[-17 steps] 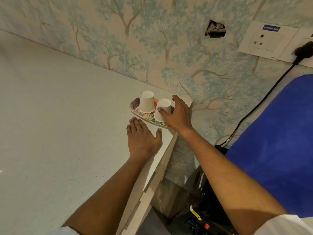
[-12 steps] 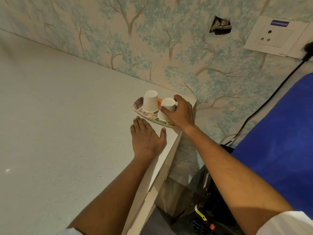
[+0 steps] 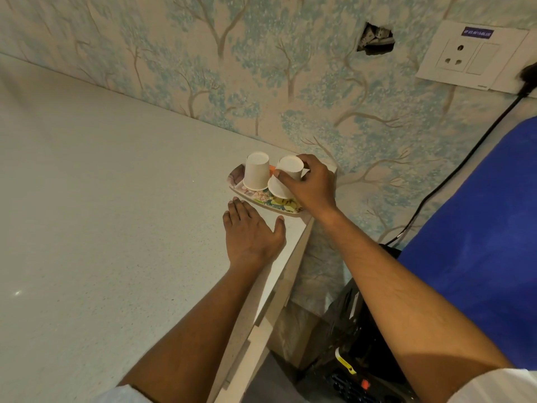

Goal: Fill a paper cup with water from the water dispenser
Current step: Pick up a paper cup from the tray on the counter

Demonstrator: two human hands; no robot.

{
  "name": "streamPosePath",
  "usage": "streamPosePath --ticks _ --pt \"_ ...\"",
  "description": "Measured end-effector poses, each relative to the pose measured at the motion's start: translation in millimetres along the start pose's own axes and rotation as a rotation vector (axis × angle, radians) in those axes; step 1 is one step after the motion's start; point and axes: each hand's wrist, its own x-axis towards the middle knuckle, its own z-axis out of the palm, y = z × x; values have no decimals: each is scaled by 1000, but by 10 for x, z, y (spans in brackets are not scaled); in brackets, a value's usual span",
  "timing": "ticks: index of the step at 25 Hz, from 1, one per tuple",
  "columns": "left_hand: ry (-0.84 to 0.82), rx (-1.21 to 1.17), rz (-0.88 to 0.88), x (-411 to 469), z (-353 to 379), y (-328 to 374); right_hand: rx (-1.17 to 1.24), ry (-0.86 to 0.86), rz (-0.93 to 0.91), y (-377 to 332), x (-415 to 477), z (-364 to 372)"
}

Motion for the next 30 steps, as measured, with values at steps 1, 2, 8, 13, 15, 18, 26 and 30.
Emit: streamPosePath --ticks 1,2,8,13,15,18,26,30 --pt "2 -4 1 2 4 0 42 16 9 -23 -10 -35" --pt "6 -7 1 3 14 -5 83 33 14 -37 -29 -68" --pt "29 -14 10 14 17 -24 281 82 15 -61 -325 -312" --pt "35 -32 43 -43 -47 -36 497 83 150 42 -670 -567" --pt "42 -48 64 -84 -71 -48 594 60 187 109 -819 -684" --pt "40 -154 92 -190 -118 -59 702 45 247 200 -1046 -857" --pt "236 -607 216 -838 -260 141 817 98 348 317 -1581 -1119" --pt "320 -809 272 -1140 -424 320 875 99 364 375 -1839 -1281"
